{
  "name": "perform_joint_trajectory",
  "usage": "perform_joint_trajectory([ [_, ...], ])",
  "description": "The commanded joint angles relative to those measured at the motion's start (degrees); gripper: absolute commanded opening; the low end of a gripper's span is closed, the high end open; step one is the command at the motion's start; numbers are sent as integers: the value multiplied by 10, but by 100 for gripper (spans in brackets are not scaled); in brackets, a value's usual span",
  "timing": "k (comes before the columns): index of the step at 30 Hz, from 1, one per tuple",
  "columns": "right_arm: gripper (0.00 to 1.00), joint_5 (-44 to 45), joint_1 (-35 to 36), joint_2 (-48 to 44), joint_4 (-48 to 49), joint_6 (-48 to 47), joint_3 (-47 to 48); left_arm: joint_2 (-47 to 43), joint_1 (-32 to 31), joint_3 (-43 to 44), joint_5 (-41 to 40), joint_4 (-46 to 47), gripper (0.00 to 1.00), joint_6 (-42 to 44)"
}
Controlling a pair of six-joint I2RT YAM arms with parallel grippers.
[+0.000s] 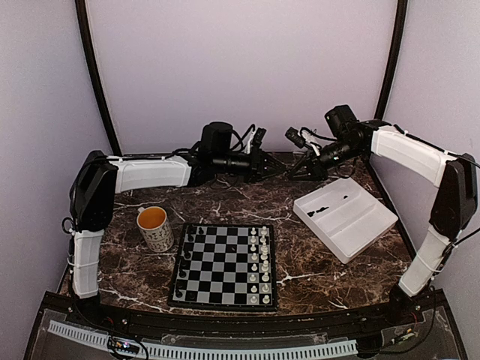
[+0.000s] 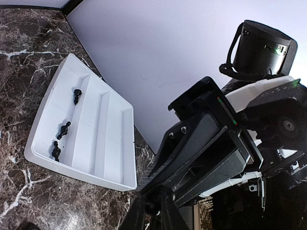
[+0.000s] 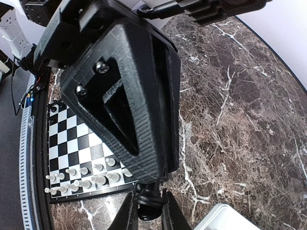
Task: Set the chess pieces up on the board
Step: Pick up the pawn from the chess pile.
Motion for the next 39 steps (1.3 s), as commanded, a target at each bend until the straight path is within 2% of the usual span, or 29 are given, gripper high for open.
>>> perform_joint_trajectory([
  [1, 14, 9, -1, 5, 14, 8, 9, -5, -1, -5, 21, 29, 12, -1],
  [6, 14, 13, -1, 4, 15, 6, 3, -6, 0, -5, 20, 31, 5, 0],
  [12, 14, 18, -1, 0, 11, 1, -3, -10, 5, -3, 18, 34, 2, 3],
  [32, 15, 24, -1, 21, -39, -30, 0, -53, 37, -21, 0, 11, 0, 35],
  [36, 14, 27, -16, 22, -41, -35, -13, -76, 42, -35, -26, -57, 0, 84],
  [39, 14, 38, -39, 22, -32, -39, -34, -104, 42, -47, -88, -181, 0, 174],
])
